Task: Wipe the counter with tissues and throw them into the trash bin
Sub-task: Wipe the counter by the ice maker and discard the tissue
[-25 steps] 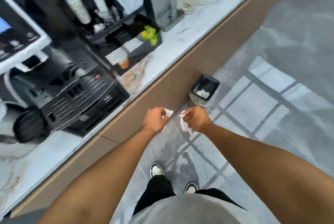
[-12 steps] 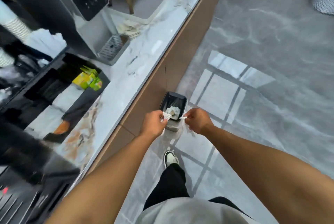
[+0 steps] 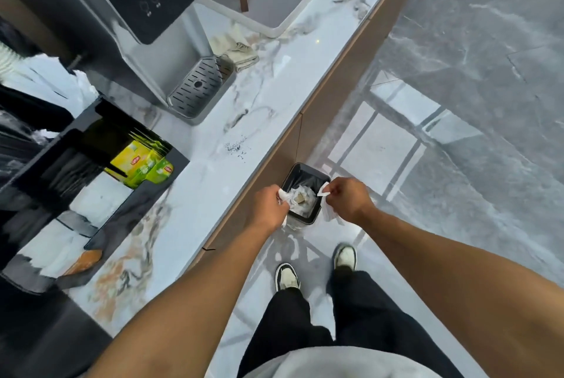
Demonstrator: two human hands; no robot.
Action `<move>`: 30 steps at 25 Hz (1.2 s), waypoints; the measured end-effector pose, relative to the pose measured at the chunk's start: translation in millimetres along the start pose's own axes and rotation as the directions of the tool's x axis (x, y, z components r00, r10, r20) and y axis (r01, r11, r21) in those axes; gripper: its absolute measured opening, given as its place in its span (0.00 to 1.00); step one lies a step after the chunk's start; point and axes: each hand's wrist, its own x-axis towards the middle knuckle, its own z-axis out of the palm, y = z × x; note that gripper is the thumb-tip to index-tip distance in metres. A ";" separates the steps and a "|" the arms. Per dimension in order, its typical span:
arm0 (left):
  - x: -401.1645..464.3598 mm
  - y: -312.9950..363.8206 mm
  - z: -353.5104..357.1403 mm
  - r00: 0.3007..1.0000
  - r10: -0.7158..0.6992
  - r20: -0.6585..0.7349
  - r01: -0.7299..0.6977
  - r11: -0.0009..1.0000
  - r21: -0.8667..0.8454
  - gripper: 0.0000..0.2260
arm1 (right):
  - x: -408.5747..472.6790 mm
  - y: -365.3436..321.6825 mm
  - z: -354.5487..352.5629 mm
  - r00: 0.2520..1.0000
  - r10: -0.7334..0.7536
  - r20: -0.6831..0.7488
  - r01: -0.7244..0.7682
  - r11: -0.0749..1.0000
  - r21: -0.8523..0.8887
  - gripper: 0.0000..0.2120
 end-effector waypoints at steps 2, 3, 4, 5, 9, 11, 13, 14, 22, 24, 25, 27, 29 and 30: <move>15.5 -0.2 11.9 0.997 -0.071 -0.001 0.071 0.997 -0.011 0.05 | 30.2 4.8 4.6 0.999 0.001 0.054 -0.001 1.000 -0.002 0.09; 22.4 -1.2 17.6 0.994 -0.105 -0.006 0.105 0.994 -0.025 0.04 | 43.8 7.8 6.9 0.997 0.007 0.080 -0.007 1.000 -0.004 0.09; 30.4 -2.7 25.5 0.990 -0.143 -0.012 0.142 0.989 -0.051 0.05 | 59.9 13.3 11.1 0.995 0.014 0.103 -0.013 1.000 -0.010 0.08; 40.3 -2.9 34.0 0.983 -0.181 -0.019 0.178 0.981 -0.080 0.05 | 78.0 18.9 14.6 0.992 0.018 0.124 -0.015 1.000 -0.022 0.08; 83.7 -3.7 77.5 0.923 -0.381 -0.047 0.366 0.910 -0.193 0.03 | 154.9 45.7 28.8 0.973 0.020 0.230 -0.015 1.000 -0.020 0.11; 106.8 -5.9 97.2 0.884 -0.465 -0.051 0.442 0.865 -0.237 0.04 | 184.3 59.0 39.2 0.963 0.066 0.260 -0.069 0.998 0.002 0.11; 136.2 -11.9 123.2 0.856 -0.514 -0.062 0.476 0.828 -0.295 0.05 | 219.9 78.0 56.8 0.947 0.126 0.294 -0.142 0.989 0.031 0.09; 149.0 -15.9 135.1 0.847 -0.529 -0.061 0.488 0.817 -0.307 0.05 | 235.2 84.8 66.1 0.944 0.139 0.298 -0.159 0.986 0.041 0.09; 202.1 -79.2 219.5 0.820 -0.572 0.035 0.563 0.793 -0.231 0.06 | 299.4 143.4 151.9 0.907 0.169 0.386 -0.209 0.976 0.063 0.07; 210.7 -95.6 233.7 0.819 -0.573 0.035 0.567 0.798 -0.206 0.07 | 308.0 156.7 174.5 0.902 0.163 0.400 -0.215 0.972 0.090 0.07; 214.7 -101.9 240.7 0.821 -0.569 0.043 0.565 0.802 -0.193 0.08 | 312.8 161.4 182.4 0.905 0.158 0.394 -0.212 0.972 0.097 0.08; 220.0 -111.9 251.6 0.824 -0.562 0.073 0.565 0.806 -0.175 0.09 | 320.8 168.0 193.9 0.905 0.166 0.391 -0.231 0.965 0.125 0.08; 222.9 -116.5 258.1 0.826 -0.549 0.129 0.564 0.803 -0.195 0.14 | 327.3 174.2 201.3 0.890 0.183 0.419 -0.275 0.946 0.170 0.11; 223.1 -116.8 260.3 0.825 -0.543 0.158 0.565 0.797 -0.214 0.17 | 329.9 176.4 203.1 0.882 0.185 0.433 -0.282 0.944 0.173 0.16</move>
